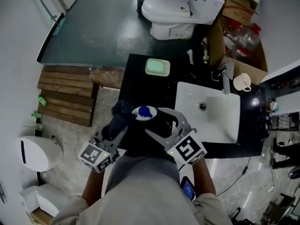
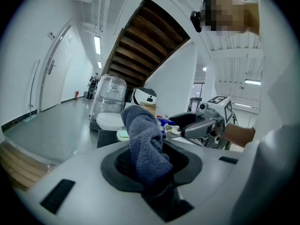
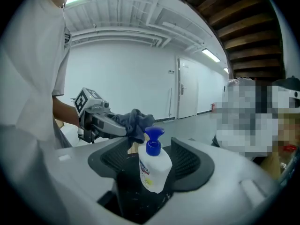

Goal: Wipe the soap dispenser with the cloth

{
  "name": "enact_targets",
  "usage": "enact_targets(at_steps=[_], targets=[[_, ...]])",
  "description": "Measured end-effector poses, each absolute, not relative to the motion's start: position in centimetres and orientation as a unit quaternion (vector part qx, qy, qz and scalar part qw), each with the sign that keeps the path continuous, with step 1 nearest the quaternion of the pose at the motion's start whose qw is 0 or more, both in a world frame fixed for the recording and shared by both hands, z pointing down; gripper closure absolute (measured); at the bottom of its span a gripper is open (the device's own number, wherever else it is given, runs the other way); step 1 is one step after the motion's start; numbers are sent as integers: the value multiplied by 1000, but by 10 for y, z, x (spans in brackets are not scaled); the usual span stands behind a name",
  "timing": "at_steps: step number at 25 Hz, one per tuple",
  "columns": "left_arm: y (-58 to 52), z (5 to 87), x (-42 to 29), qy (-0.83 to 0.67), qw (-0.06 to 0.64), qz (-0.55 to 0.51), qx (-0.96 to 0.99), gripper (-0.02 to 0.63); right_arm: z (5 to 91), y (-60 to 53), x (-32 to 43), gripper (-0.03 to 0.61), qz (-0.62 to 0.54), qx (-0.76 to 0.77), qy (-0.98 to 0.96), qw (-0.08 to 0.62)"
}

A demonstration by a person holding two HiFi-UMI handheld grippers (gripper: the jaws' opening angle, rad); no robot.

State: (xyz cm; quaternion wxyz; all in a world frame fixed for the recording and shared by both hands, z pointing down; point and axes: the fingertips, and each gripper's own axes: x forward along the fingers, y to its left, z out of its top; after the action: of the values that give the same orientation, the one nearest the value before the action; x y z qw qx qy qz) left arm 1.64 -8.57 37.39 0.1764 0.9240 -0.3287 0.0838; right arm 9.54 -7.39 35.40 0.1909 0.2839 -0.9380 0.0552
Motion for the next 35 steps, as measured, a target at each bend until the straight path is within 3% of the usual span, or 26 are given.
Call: enact_targets(at_steps=[7, 19, 35], targets=[[-103, 385, 14, -295, 168, 78, 937, 506, 381, -81, 84, 270, 67, 272, -924, 261], [-128, 395, 25, -306, 155, 76, 936, 505, 410, -99, 79, 273, 42, 219, -917, 331], [-123, 398, 25, -309, 143, 104, 934, 505, 413, -79, 68, 307, -19, 183, -921, 344]])
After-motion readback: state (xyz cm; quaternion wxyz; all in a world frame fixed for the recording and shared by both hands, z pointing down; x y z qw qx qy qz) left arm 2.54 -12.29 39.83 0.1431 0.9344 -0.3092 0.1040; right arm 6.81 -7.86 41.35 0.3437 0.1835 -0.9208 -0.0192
